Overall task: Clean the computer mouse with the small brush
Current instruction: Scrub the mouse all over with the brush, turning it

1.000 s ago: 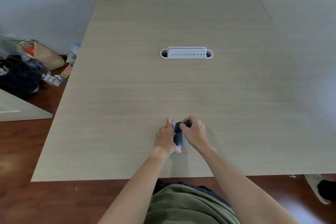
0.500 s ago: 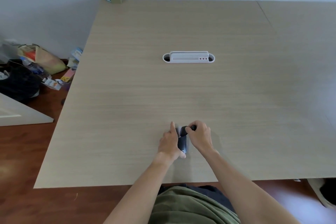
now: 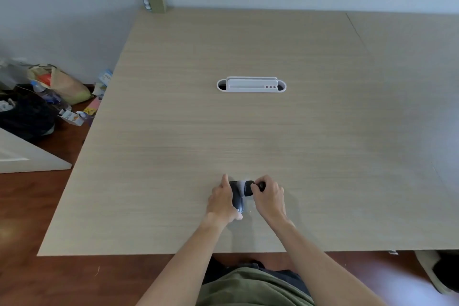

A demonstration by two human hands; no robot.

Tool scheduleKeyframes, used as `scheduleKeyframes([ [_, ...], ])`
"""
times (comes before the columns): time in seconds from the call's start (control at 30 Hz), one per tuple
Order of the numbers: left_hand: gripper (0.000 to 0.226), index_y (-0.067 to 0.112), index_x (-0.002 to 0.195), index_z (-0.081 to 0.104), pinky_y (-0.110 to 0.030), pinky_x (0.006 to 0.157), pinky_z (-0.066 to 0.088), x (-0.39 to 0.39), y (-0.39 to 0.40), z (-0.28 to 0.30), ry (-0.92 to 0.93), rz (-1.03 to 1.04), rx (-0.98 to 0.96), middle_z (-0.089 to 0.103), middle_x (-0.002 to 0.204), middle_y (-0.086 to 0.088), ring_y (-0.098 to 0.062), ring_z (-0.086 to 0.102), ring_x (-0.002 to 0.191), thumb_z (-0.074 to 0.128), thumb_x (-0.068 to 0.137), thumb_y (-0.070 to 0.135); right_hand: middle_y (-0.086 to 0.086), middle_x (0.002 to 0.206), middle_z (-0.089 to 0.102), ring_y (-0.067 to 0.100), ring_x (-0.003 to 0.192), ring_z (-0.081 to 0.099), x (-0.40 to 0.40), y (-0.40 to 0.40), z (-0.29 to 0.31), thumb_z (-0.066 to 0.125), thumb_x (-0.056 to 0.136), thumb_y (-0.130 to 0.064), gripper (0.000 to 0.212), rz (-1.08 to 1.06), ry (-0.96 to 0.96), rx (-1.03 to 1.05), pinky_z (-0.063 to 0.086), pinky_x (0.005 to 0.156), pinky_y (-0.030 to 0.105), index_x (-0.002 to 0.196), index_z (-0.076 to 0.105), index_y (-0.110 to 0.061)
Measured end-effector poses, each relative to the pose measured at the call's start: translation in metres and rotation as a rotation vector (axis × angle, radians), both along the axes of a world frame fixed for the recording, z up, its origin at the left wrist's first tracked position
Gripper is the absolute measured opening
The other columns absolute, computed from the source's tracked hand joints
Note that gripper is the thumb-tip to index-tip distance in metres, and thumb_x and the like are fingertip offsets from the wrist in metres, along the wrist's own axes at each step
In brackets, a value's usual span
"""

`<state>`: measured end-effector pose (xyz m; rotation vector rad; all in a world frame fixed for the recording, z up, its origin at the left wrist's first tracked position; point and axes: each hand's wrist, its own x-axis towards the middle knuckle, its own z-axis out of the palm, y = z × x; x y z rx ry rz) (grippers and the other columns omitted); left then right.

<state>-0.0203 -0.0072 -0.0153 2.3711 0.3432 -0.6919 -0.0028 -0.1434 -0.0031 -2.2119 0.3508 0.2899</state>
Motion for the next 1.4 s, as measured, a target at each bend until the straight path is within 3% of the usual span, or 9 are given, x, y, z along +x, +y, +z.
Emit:
scheduleKeyframes([
  [0.23,0.079,0.004,0.125,0.037,-0.037,0.092,0.049,-0.001,-0.019,0.002,-0.054,0.32,-0.009,0.045,0.123,-0.014,-0.034,0.052,0.113,0.081,0.07,0.04,-0.007,0.068,0.06,0.006,0.063,0.053,-0.004,-0.005,0.002,0.061,0.084,-0.009,0.005,0.137,-0.048,0.086,0.039,0.055,0.014,0.08,0.063,-0.011],
  [0.4,0.061,0.005,0.115,0.041,-0.036,0.086,0.05,-0.003,-0.021,0.002,-0.037,0.321,-0.017,0.048,0.119,-0.012,-0.034,0.054,0.106,0.077,0.072,0.028,-0.006,0.071,0.06,0.016,0.066,0.055,0.004,-0.007,0.0,0.057,0.087,-0.012,0.004,0.095,-0.05,-0.02,0.046,0.059,0.034,0.085,0.06,-0.013],
  [0.53,0.057,0.004,0.111,0.045,-0.035,0.081,0.05,-0.003,-0.017,0.002,-0.052,0.305,-0.007,0.052,0.114,-0.01,-0.03,0.054,0.104,0.077,0.066,0.022,-0.003,0.072,0.062,0.015,0.067,0.055,0.009,-0.007,0.004,0.057,0.086,-0.01,0.006,0.005,-0.07,0.1,0.045,0.06,0.03,0.083,0.062,-0.011],
  [0.63,0.054,0.004,0.11,0.049,-0.033,0.082,0.05,-0.004,-0.014,0.001,-0.063,0.293,0.003,0.055,0.112,-0.01,-0.028,0.054,0.105,0.077,0.066,0.02,-0.004,0.072,0.063,0.015,0.064,0.056,0.01,0.0,0.002,0.06,0.082,-0.01,0.007,0.136,0.078,0.197,0.042,0.057,0.023,0.08,0.067,-0.012],
  [0.73,0.048,0.004,0.107,0.053,-0.033,0.085,0.05,-0.002,-0.012,0.001,-0.078,0.26,0.025,0.056,0.11,-0.009,-0.027,0.055,0.105,0.077,0.069,0.019,-0.006,0.076,0.062,0.014,0.069,0.057,0.011,0.006,-0.005,0.06,0.083,-0.01,0.007,0.2,0.115,0.143,0.041,0.058,0.02,0.084,0.067,-0.011],
  [0.93,0.049,0.005,0.112,0.055,-0.03,0.083,0.047,-0.008,-0.009,0.0,-0.101,0.213,0.067,0.059,0.112,-0.009,-0.026,0.054,0.107,0.075,0.071,0.021,-0.002,0.079,0.063,0.022,0.077,0.058,0.019,0.007,-0.004,0.057,0.09,-0.015,0.006,0.014,-0.034,-0.015,0.047,0.066,0.036,0.09,0.062,-0.011],
  [1.13,0.039,0.011,0.102,0.06,-0.028,0.081,0.047,-0.007,-0.004,-0.001,-0.119,0.216,0.048,0.062,0.103,-0.006,-0.024,0.058,0.103,0.078,0.068,0.017,-0.003,0.08,0.066,0.015,0.077,0.058,0.035,0.02,0.003,0.061,0.084,-0.009,0.01,0.197,0.074,0.084,0.044,0.06,0.017,0.085,0.07,-0.006],
  [1.23,0.041,0.008,0.102,0.06,-0.03,0.073,0.046,-0.007,-0.004,0.0,-0.099,0.205,0.057,0.061,0.103,-0.007,-0.027,0.059,0.101,0.078,0.067,0.018,0.001,0.083,0.068,0.022,0.08,0.061,0.042,0.019,0.001,0.058,0.083,-0.011,0.01,0.195,0.097,-0.022,0.049,0.063,0.032,0.086,0.067,-0.009],
  [1.4,0.05,0.005,0.11,0.056,-0.03,0.075,0.045,-0.006,-0.003,-0.001,-0.076,0.194,0.096,0.057,0.11,-0.009,-0.028,0.057,0.104,0.079,0.068,0.02,-0.001,0.077,0.065,0.022,0.074,0.06,0.046,0.019,0.005,0.055,0.083,-0.011,0.009,0.103,-0.002,-0.007,0.043,0.056,0.03,0.082,0.064,-0.007],
])
